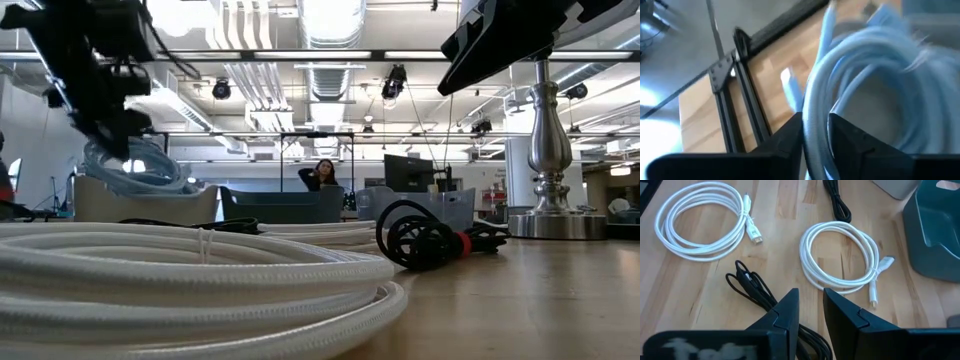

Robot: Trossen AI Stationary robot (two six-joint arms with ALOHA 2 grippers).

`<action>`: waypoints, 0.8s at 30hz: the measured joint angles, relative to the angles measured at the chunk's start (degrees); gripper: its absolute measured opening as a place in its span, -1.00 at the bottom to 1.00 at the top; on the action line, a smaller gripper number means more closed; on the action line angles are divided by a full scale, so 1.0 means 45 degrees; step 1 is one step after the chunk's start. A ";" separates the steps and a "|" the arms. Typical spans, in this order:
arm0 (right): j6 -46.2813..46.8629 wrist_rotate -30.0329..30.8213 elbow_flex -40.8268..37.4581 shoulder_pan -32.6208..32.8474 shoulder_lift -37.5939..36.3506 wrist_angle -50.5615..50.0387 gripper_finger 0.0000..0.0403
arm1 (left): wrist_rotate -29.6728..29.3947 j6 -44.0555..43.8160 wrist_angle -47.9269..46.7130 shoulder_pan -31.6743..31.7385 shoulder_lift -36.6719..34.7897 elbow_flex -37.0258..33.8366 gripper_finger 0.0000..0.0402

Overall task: Pick & Place USB Port
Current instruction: Put the light blue HDMI cable into the white bin, then put the left black charger cable into the blue bin

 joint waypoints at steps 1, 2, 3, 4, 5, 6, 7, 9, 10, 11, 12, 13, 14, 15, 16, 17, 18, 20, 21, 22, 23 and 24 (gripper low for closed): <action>0.0002 0.0000 0.0000 0.0000 0.0000 -0.0005 -0.60 | 0.0022 -0.0155 0.0017 0.0012 0.0108 -0.0173 -0.49; 0.0013 0.0000 0.0000 -0.0005 0.0000 -0.0004 -0.59 | 0.0021 -0.0302 0.0031 0.0021 0.0200 -0.0322 -0.45; 0.0024 0.0000 0.0000 -0.0005 0.0000 0.0000 -0.59 | -0.0004 -0.0442 0.0039 0.0021 0.0286 -0.0437 -0.41; 0.0018 0.0000 0.0000 -0.0005 0.0000 -0.0004 -0.58 | -0.0036 -0.0534 0.0047 0.0021 0.0378 -0.0543 -0.37; 0.0001 0.0000 0.0000 -0.0005 0.0000 -0.0005 -0.57 | -0.0039 -0.0594 0.0048 0.0021 0.0481 -0.0629 -0.32; 0.0000 0.0000 0.0000 -0.0005 0.0000 0.0000 -0.56 | -0.0035 -0.0688 0.0047 0.0021 0.0571 -0.0681 -0.28; 0.0007 0.0000 0.0000 -0.0005 0.0000 0.0000 -0.55 | -0.0039 -0.0778 0.0038 0.0026 0.0630 -0.0686 -0.24; 0.0027 0.0000 0.0000 -0.0005 0.0000 0.0000 -0.54 | -0.0035 -0.0857 0.0004 0.0026 0.0682 -0.0583 -0.17; 0.0010 0.0000 0.0000 -0.0005 0.0000 -0.0001 -0.53 | -0.0013 -0.0911 0.0002 0.0026 0.0700 -0.0484 -0.13; 0.0000 0.0000 0.0000 -0.0005 0.0000 -0.0005 -0.53 | 0.0023 -0.0932 0.0015 0.0026 0.0710 -0.0362 -0.10; 0.0007 0.0000 0.0000 0.0000 0.0000 -0.0002 -0.52 | 0.0044 -0.0943 0.0014 0.0026 0.0710 -0.0204 -0.07; 0.0029 0.0000 0.0000 0.0000 0.0000 0.0000 -0.52 | 0.0047 -0.0936 0.0025 0.0026 0.0705 -0.0012 -0.04; 0.0024 0.0000 0.0000 0.0000 0.0000 0.0000 -0.51 | 0.0048 -0.0909 0.0029 0.0026 0.0705 0.0183 -0.02; 0.0005 0.0000 0.0000 0.0000 0.0000 -0.0005 -0.51 | 0.0043 -0.0891 0.0029 0.0026 0.0705 0.0382 0.01; 0.0000 0.0000 0.0000 0.0000 0.0000 0.0000 -0.50 | 0.0043 -0.0858 0.0017 0.0026 0.0705 0.0602 0.02; 0.0009 0.0000 0.0000 0.0000 0.0000 0.0000 -0.50 | 0.0040 -0.0815 0.0017 0.0026 0.0705 0.0834 0.04; 0.0027 0.0000 0.0000 0.0000 0.0000 -0.0004 -0.49 | 0.0019 -0.0768 0.0019 0.0026 0.0702 0.1062 0.04; 0.0008 0.0000 0.0000 0.0005 0.0005 -0.0003 -0.49 | 0.0009 -0.0510 -0.0082 0.0026 0.0700 0.1508 0.05; 0.0002 0.0000 0.0000 0.0005 0.0005 -0.0005 -0.49 | 0.0013 -0.0395 -0.0097 0.0026 0.0700 0.1730 0.05; 0.0012 0.0000 0.0000 0.0005 0.0005 0.0000 -0.50 | 0.0004 -0.0223 -0.0088 0.0026 0.0700 0.1964 0.05; 0.0018 0.0000 0.0000 0.0005 0.0005 -0.0001 -0.50 | 0.0000 -0.0116 -0.0070 0.0022 0.0700 0.2183 0.04; -0.0005 0.0000 0.0000 0.0005 0.0005 0.0000 -0.51 | -0.0001 0.0055 -0.0067 0.0021 0.0700 0.2383 0.04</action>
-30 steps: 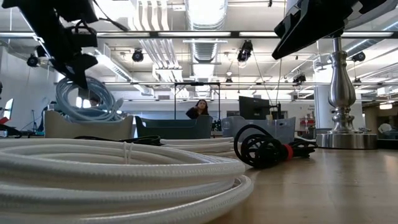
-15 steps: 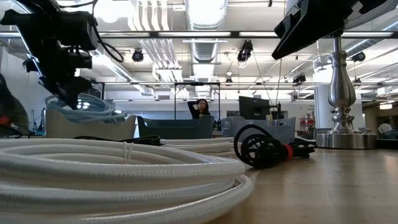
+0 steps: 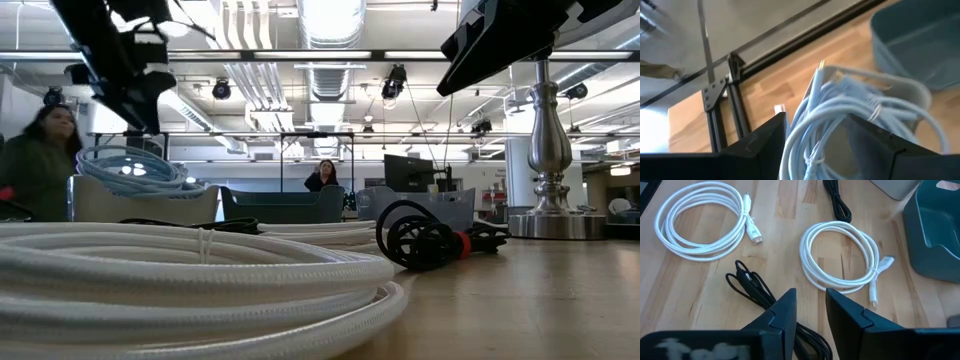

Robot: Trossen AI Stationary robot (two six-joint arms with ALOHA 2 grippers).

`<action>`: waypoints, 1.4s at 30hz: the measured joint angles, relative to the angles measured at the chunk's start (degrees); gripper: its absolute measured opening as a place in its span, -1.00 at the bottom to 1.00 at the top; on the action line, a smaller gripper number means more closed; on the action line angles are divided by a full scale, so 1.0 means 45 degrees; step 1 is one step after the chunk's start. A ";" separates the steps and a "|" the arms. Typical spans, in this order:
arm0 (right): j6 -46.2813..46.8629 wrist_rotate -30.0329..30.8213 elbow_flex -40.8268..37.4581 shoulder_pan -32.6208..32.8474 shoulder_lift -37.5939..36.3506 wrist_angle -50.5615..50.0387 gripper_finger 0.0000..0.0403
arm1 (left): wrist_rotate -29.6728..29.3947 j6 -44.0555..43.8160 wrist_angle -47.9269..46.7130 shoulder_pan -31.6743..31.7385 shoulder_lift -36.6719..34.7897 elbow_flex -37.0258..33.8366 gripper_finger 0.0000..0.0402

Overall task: Pick & Place USB Port
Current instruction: Put the left black charger cable into the blue bin

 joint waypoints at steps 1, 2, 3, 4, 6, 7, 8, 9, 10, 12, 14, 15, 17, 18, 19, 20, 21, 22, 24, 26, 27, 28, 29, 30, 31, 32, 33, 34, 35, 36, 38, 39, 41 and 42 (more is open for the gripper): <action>0.0005 0.0002 0.0000 0.0000 0.0005 0.0000 -0.52 | 0.0000 0.0157 -0.0003 -0.0003 0.0000 0.0202 0.04; 0.0019 0.0005 0.0000 0.0000 0.0005 0.0000 -0.53 | -0.0003 0.0332 0.0035 -0.0005 0.0000 0.0390 0.04; 0.0024 0.0000 0.0000 0.0000 0.0009 -0.0005 -0.54 | -0.0013 0.0465 0.0096 -0.0005 -0.0007 0.0537 0.04; 0.0013 0.0000 0.0000 0.0000 0.0010 -0.0001 -0.55 | -0.0023 0.0635 0.0172 -0.0005 -0.0010 0.0658 0.04; -0.0001 0.0003 0.0000 0.0000 0.0010 0.0053 -0.58 | 0.0118 0.1144 0.0509 -0.0005 -0.0010 0.0800 0.04; 0.0000 0.0003 0.0000 0.0000 0.0010 0.0102 -0.59 | 0.0304 0.1483 0.0813 -0.0005 -0.0010 0.0817 0.04; 0.0000 0.0005 0.0000 0.0000 0.0010 0.0117 -0.60 | 0.0518 0.1873 0.1145 -0.0005 -0.0010 0.0817 0.04; 0.0000 0.0005 0.0000 0.0000 0.0010 0.0118 -0.61 | 0.0834 0.2315 0.1598 -0.0005 -0.0010 0.0782 0.04; 0.0000 0.0005 0.0000 0.0000 0.0010 0.0143 -0.61 | 0.1254 0.2830 0.2142 -0.0009 -0.0010 0.0702 0.04; -0.0005 0.0005 0.0000 0.0000 0.0010 0.0328 -0.63 | 0.2365 0.3898 0.3234 -0.0010 0.0039 0.0496 0.04; 0.0000 0.0010 0.0000 0.0000 0.0010 0.0803 -0.64 | 0.3862 0.4911 0.4558 -0.0016 0.0141 0.0248 0.04; 0.0000 0.0010 0.0000 0.0000 0.0029 0.1041 -0.64 | 0.4685 0.5368 0.5255 -0.0024 0.0203 0.0073 0.04; 0.0002 0.0010 0.0000 0.0000 0.0072 0.1515 -0.64 | 0.6430 0.6119 0.6660 -0.0029 0.0359 -0.0339 0.04; 0.0016 0.0005 0.0000 0.0000 0.0078 0.1680 -0.64 | 0.7221 0.6329 0.7292 -0.0036 0.0475 -0.0556 0.04; 0.0014 0.0005 0.0000 0.0000 0.0078 0.1850 -0.64 | 0.7943 0.6408 0.7871 -0.0044 0.0595 -0.0792 0.04; 0.0002 0.0006 0.0000 0.0000 0.0101 0.2079 -0.63 | 0.8556 0.6429 0.8337 -0.0045 0.0716 -0.1023 0.04; 0.0000 0.0019 0.0000 -0.0010 0.0117 0.2242 -0.62 | 0.9051 0.6424 0.8725 -0.0055 0.0857 -0.1261 0.04; 0.0000 0.0015 0.0000 -0.0010 0.0131 0.2285 -0.61 | 0.9430 0.6417 0.9036 -0.0073 0.1006 -0.1485 0.04; 0.0004 0.0015 0.0000 -0.0010 0.0150 0.2487 -0.59 | 0.9892 0.6405 0.9472 -0.0150 0.1339 -0.1890 0.04; 0.0092 0.0023 0.0000 -0.0010 0.0188 0.2678 -0.57 | 0.9976 0.6481 0.9785 -0.0290 0.1724 -0.2269 0.04; 0.0234 0.0019 0.0000 -0.0010 0.0199 0.2768 -0.57 | 0.9976 0.6593 0.9862 -0.0359 0.1924 -0.2396 0.04; 0.0468 0.0019 0.0000 -0.0008 0.0221 0.2880 -0.56 | 0.9974 0.6735 0.9931 -0.0443 0.2157 -0.2489 0.04; 0.0690 0.0019 0.0000 -0.0006 0.0270 0.3055 -0.55 | 0.9976 0.6848 0.9974 -0.0540 0.2389 -0.2519 0.04; 0.0805 0.0037 0.0000 -0.0010 0.0333 0.3286 -0.54 | 0.9975 0.6985 1.0026 -0.0648 0.2630 -0.2518 0.04; 0.0824 0.0101 0.0000 -0.0010 0.0361 0.3406 -0.53 | 0.9972 0.7102 1.0083 -0.0776 0.2868 -0.2514 0.03; 0.0762 0.0217 0.0000 -0.0010 0.0401 0.3461 -0.52 | 0.9976 0.7202 1.0111 -0.0915 0.3112 -0.2509 0.03; 0.0646 0.0251 0.0000 -0.0012 0.0475 0.3613 -0.51 | 0.9972 0.7313 1.0118 -0.1072 0.3387 -0.2455 0.02; 0.0619 0.0265 0.0000 -0.0024 0.0560 0.3779 -0.51 | 0.9972 0.7408 1.0165 -0.1232 0.3644 -0.2384 0.02; 0.0617 0.0267 0.0005 -0.0029 0.0594 0.3766 -0.50 | 0.9976 0.7487 1.0184 -0.1383 0.3909 -0.2320 0.01; 0.0607 0.0267 0.0000 -0.0044 0.0648 0.3687 -0.50 | 0.9976 0.7528 1.0209 -0.1528 0.4176 -0.2249 0.01; 0.0599 0.0267 0.0000 -0.0068 0.0824 0.3761 -0.49 | 0.9973 0.7643 1.0307 -0.1783 0.4709 -0.2091 0.00; 0.0559 0.0263 0.0000 -0.0068 0.0873 0.3673 -0.49 | 0.9937 0.7721 1.0307 -0.1884 0.4964 -0.2035 0.00; 0.0488 0.0265 -0.0005 -0.0079 0.1057 0.3761 -0.49 | 0.9592 0.7859 1.0372 -0.2030 0.5484 -0.1897 0.01; 0.0416 0.0267 -0.0005 -0.0083 0.1160 0.3859 -0.49 | 0.9280 0.7945 1.0375 -0.2070 0.5731 -0.1826 0.00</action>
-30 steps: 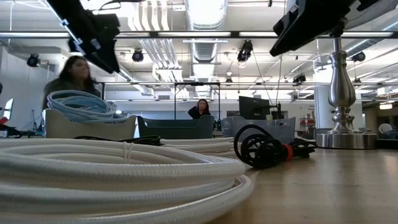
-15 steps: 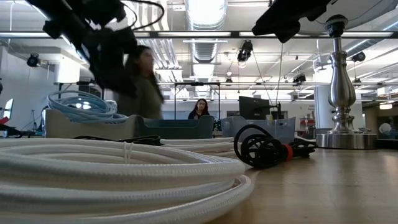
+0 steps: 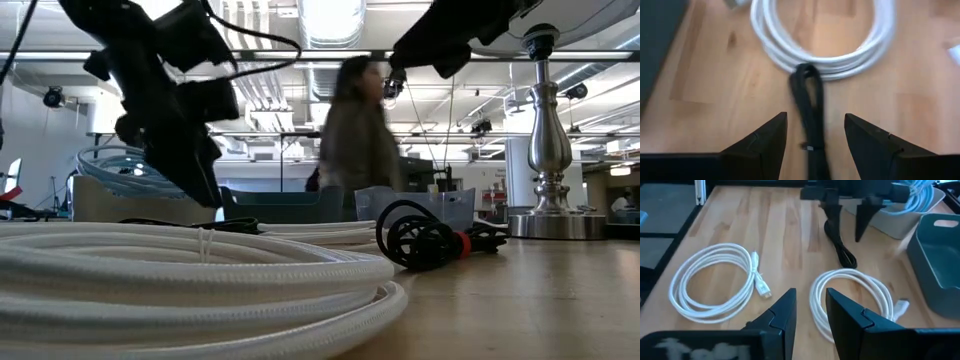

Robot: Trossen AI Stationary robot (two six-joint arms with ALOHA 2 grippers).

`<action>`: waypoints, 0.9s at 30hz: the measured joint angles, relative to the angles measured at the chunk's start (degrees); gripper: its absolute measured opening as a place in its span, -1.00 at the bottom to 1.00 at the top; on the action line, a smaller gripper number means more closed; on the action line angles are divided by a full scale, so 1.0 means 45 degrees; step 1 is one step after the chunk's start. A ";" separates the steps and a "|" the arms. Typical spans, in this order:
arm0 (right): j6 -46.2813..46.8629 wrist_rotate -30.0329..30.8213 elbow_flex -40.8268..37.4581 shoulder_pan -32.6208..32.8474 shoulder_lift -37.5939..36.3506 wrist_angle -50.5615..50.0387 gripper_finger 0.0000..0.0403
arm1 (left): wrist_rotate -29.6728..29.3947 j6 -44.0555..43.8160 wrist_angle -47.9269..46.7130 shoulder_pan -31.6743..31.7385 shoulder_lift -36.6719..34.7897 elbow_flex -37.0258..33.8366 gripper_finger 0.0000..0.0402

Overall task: Pick & Place USB Port
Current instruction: Put the left black charger cable into the blue bin

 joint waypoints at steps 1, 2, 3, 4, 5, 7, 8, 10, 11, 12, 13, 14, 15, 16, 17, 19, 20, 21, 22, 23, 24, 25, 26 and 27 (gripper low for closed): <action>-0.0107 -0.0001 0.0000 -0.0008 0.0100 0.0021 -0.49 | -0.0329 0.0039 -0.0021 -0.0018 0.0259 0.0071 0.00; -0.0255 -0.0005 0.0000 -0.0030 0.0243 0.0050 -0.49 | -0.0577 0.0072 -0.0006 -0.0018 0.0493 0.0142 0.00; -0.0346 -0.0005 0.0000 -0.0058 0.0393 0.0222 -0.49 | -0.0695 0.0077 0.0027 -0.0014 0.0720 0.0197 0.00; -0.0366 -0.0005 0.0000 -0.0068 0.0518 0.0305 -0.49 | -0.0712 0.0063 -0.0003 -0.0009 0.0936 0.0255 0.00; -0.0373 -0.0002 0.0000 -0.0077 0.0657 0.0295 -0.49 | -0.0700 0.0058 -0.0024 -0.0013 0.1162 0.0317 0.01; -0.0375 -0.0005 0.0012 -0.0121 0.0918 0.0281 -0.49 | -0.0462 0.0045 -0.0027 -0.0045 0.1467 0.0422 0.00; -0.0381 -0.0005 0.0015 -0.0144 0.1003 0.0198 -0.49 | -0.0349 0.0032 -0.0051 -0.0064 0.1620 0.0482 0.00; -0.0421 -0.0011 0.0065 -0.0201 0.1157 0.0074 -0.49 | -0.0309 0.0023 -0.0189 -0.0075 0.1740 0.0629 0.00; -0.0422 -0.0015 0.0118 -0.0242 0.1214 0.0064 -0.49 | -0.0313 0.0023 -0.0279 -0.0077 0.1748 0.0684 0.00; -0.0426 -0.0015 0.0172 -0.0285 0.1258 0.0060 -0.48 | -0.0313 0.0023 -0.0297 -0.0072 0.1746 0.0748 0.00; -0.0426 -0.0010 0.0210 -0.0298 0.1279 0.0035 -0.47 | -0.0313 0.0023 -0.0278 -0.0072 0.1684 0.0814 0.00; -0.0421 -0.0024 0.0248 -0.0336 0.1308 -0.0003 -0.45 | -0.0313 0.0023 -0.0283 -0.0072 0.1638 0.0860 0.00; -0.0421 -0.0040 0.0288 -0.0359 0.1331 -0.0003 -0.43 | -0.0309 0.0019 -0.0314 -0.0077 0.1597 0.0932 -0.01; -0.0413 -0.0057 0.0325 -0.0369 0.1332 -0.0079 -0.41 | -0.0305 0.0012 -0.0271 -0.0077 0.1567 0.1004 -0.01; -0.0411 -0.0058 0.0364 -0.0369 0.1332 -0.0283 -0.38 | -0.0248 -0.0046 -0.0234 -0.0074 0.1564 0.1047 -0.03; -0.0382 -0.0060 0.0429 -0.0369 0.1332 -0.0495 -0.33 | 0.0142 -0.0188 -0.0268 -0.0072 0.1681 0.1034 -0.08; -0.0331 -0.0065 0.0432 -0.0366 0.1332 -0.0562 -0.31 | 0.0359 -0.0229 -0.0263 -0.0073 0.1758 0.1012 -0.12; -0.0244 -0.0063 0.0431 -0.0364 0.1332 -0.0595 -0.28 | 0.0489 -0.0323 -0.0250 -0.0077 0.1870 0.0946 -0.16; -0.0128 -0.0067 0.0432 -0.0369 0.1332 -0.0614 -0.26 | 0.0580 -0.0470 -0.0259 -0.0077 0.1977 0.0894 -0.20; -0.0066 -0.0068 0.0432 -0.0364 0.1332 -0.0744 -0.24 | 0.0614 -0.0609 -0.0244 -0.0077 0.2075 0.0856 -0.24; -0.0033 -0.0066 0.0424 -0.0367 0.1332 -0.0917 -0.22 | 0.0624 -0.0755 -0.0234 -0.0077 0.2194 0.0824 -0.28; -0.0033 -0.0064 0.0413 -0.0364 0.1332 -0.1002 -0.20 | 0.0624 -0.0863 -0.0233 -0.0072 0.2307 0.0809 -0.32; -0.0025 -0.0068 0.0413 -0.0364 0.1332 -0.1056 -0.18 | 0.0596 -0.0948 -0.0214 -0.0072 0.2444 0.0808 -0.37; 0.0008 -0.0068 0.0413 -0.0364 0.1332 -0.1120 -0.17 | 0.0511 -0.0970 -0.0147 -0.0075 0.2566 0.0810 -0.40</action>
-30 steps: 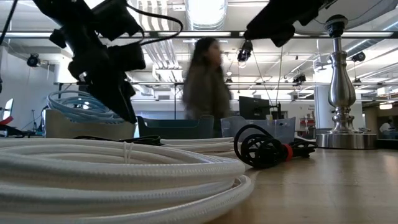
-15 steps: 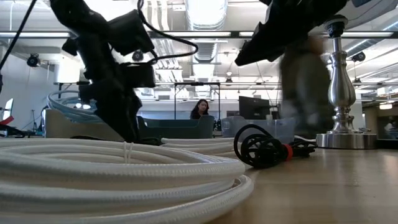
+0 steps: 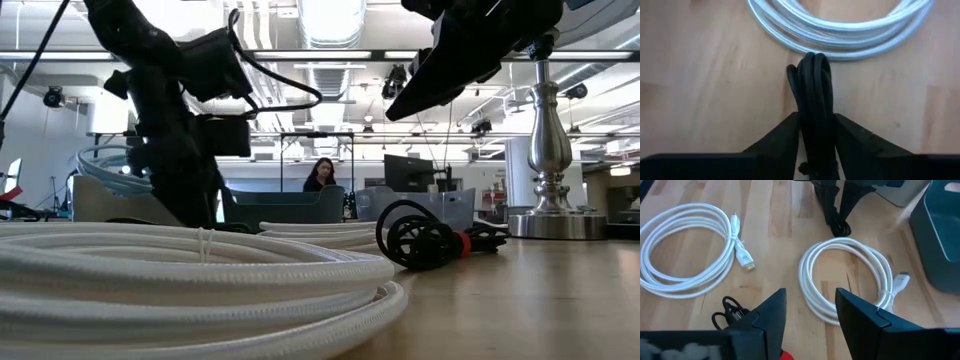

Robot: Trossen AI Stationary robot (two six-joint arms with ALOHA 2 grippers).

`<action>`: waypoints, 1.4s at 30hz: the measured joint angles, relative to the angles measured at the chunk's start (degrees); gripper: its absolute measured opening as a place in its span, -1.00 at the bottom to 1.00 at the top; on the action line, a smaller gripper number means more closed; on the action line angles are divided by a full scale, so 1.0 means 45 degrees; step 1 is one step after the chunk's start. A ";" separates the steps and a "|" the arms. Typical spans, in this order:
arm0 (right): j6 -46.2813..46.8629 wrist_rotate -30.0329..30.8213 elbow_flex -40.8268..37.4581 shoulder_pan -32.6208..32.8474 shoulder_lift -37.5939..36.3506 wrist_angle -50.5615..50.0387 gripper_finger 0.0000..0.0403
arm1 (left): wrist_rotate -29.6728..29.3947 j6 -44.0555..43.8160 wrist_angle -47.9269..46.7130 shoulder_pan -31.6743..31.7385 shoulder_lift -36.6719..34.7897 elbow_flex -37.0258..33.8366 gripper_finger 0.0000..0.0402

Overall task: Pick & Place USB Port
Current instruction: Put the left black charger cable into the blue bin

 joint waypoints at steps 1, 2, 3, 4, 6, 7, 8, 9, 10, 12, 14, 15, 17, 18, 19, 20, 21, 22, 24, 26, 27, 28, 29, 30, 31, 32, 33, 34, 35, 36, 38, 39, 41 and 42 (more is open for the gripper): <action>0.0067 0.0000 0.0000 0.0000 0.0000 -0.0012 -0.16 | -0.0050 -0.0040 0.0014 0.0002 0.0064 0.0003 -0.44; 0.0170 0.0000 0.0000 0.0000 0.0000 0.0012 -0.15 | -0.0101 -0.0115 0.0052 -0.0001 0.0117 0.0003 -0.49; 0.0248 -0.0001 -0.0005 0.0005 0.0000 0.0006 -0.15 | -0.0131 -0.0213 0.0101 -0.0001 0.0176 0.0016 -0.53; 0.0276 0.0000 -0.0010 0.0010 0.0000 -0.0010 -0.14 | -0.0145 -0.0306 0.0095 0.0004 0.0187 0.0056 -0.57; 0.0290 -0.0005 -0.0015 0.0017 0.0000 -0.0004 -0.14 | -0.0151 -0.0454 0.0049 0.0004 0.0092 0.0125 -0.66; 0.0292 -0.0005 -0.0015 0.0031 0.0002 -0.0005 -0.14 | -0.0135 -0.0497 0.0006 0.0004 0.0067 0.0200 -0.71; 0.0290 -0.0004 -0.0011 0.0034 0.0000 0.0000 -0.14 | -0.0111 -0.0554 -0.0009 0.0004 -0.0034 0.0304 -0.75; 0.0290 -0.0009 -0.0015 0.0034 0.0000 -0.0005 -0.15 | -0.0143 -0.0691 -0.0018 -0.0001 -0.0187 0.0422 -0.78; 0.0291 -0.0013 -0.0015 0.0034 0.0000 -0.0005 -0.15 | -0.0282 -0.0913 -0.0022 -0.0001 -0.0399 0.0559 -0.80; 0.0290 -0.0015 -0.0015 0.0034 0.0000 -0.0014 -0.15 | -0.0611 -0.0890 -0.0007 0.0024 -0.0780 0.0884 -0.82; 0.0290 -0.0010 -0.0015 0.0034 0.0000 -0.0024 -0.15 | -0.1098 -0.0526 -0.0262 0.0047 -0.1105 0.1184 -0.81; 0.0290 -0.0010 -0.0015 0.0034 0.0000 -0.0019 -0.15 | -0.1442 -0.0350 -0.0324 0.0062 -0.1282 0.1365 -0.79; 0.0290 -0.0010 -0.0019 0.0034 0.0000 -0.0020 -0.15 | -0.2326 0.0068 -0.0284 0.0080 -0.1629 0.1809 -0.76; 0.0290 -0.0014 -0.0019 0.0034 0.0000 -0.0019 -0.15 | -0.2803 0.0382 -0.0283 0.0102 -0.1769 0.2057 -0.76; 0.0290 -0.0010 -0.0024 0.0034 0.0003 -0.0024 -0.15 | -0.3240 0.0838 -0.0272 0.0141 -0.1857 0.2315 -0.76; 0.0283 -0.0010 -0.0024 0.0034 0.0000 -0.0019 -0.15 | -0.3587 0.1349 -0.0261 0.0188 -0.1879 0.2562 -0.76; 0.0261 -0.0010 -0.0024 0.0034 0.0000 -0.0019 -0.15 | -0.3873 0.1904 -0.0300 0.0285 -0.1874 0.2835 -0.76; 0.0246 -0.0010 -0.0024 0.0034 0.0000 -0.0019 -0.15 | -0.4072 0.2426 -0.0345 0.0399 -0.1859 0.3115 -0.77; 0.0251 -0.0010 -0.0024 0.0034 0.0000 -0.0010 -0.15 | -0.4166 0.3341 -0.0295 0.0735 -0.1770 0.3676 -0.77; 0.0261 -0.0010 -0.0024 0.0034 0.0000 -0.0010 -0.15 | -0.4176 0.4167 -0.0199 0.1204 -0.1618 0.4122 -0.77; 0.0256 -0.0010 -0.0029 0.0034 0.0002 0.0004 -0.15 | -0.4190 0.4537 -0.0207 0.1478 -0.1517 0.4297 -0.76; 0.0256 -0.0010 -0.0038 0.0034 0.0000 0.0005 -0.15 | -0.4171 0.4814 -0.0211 0.1756 -0.1390 0.4452 -0.76; 0.0256 -0.0010 -0.0047 0.0034 0.0000 0.0000 -0.15 | -0.4079 0.5011 -0.0220 0.2058 -0.1237 0.4594 -0.76; 0.0256 -0.0010 -0.0049 0.0034 0.0000 0.0003 -0.15 | -0.3806 0.5127 -0.0222 0.2387 -0.1077 0.4718 -0.76; 0.0266 -0.0010 -0.0056 0.0034 0.0000 0.0007 -0.15 | -0.3442 0.5169 -0.0208 0.2714 -0.0894 0.4820 -0.76; 0.0285 -0.0010 -0.0065 0.0034 0.0000 0.0002 -0.15 | -0.2971 0.5172 -0.0180 0.3035 -0.0707 0.4876 -0.76; 0.0285 -0.0010 -0.0074 0.0034 0.0000 0.0005 -0.15 | -0.2449 0.5152 -0.0134 0.3342 -0.0456 0.4895 -0.76; 0.0288 -0.0010 -0.0085 0.0034 0.0000 0.0010 -0.15 | -0.2017 0.5161 -0.0056 0.3616 -0.0170 0.4898 -0.76; 0.0291 -0.0010 -0.0106 0.0034 0.0000 0.0010 -0.15 | -0.1667 0.5170 0.0056 0.3869 0.0108 0.4880 -0.76; 0.0290 -0.0010 -0.0131 0.0034 0.0000 0.0010 -0.15 | -0.1514 0.5195 0.0142 0.4081 0.0400 0.4851 -0.76; 0.0290 -0.0010 -0.0196 0.0034 0.0000 0.0020 -0.15 | -0.1507 0.5486 0.0245 0.4400 0.0981 0.4849 -0.74; 0.0290 -0.0013 -0.0224 0.0034 0.0000 -0.0001 -0.15 | -0.1514 0.5680 0.0250 0.4554 0.1241 0.4871 -0.74; 0.0291 -0.0021 -0.0278 0.0034 0.0000 -0.0014 -0.15 | -0.1542 0.5967 0.0220 0.4765 0.1774 0.4975 -0.72; 0.0290 -0.0036 -0.0308 0.0034 0.0001 -0.0021 -0.15 | -0.1538 0.6064 0.0243 0.4836 0.2023 0.5068 -0.71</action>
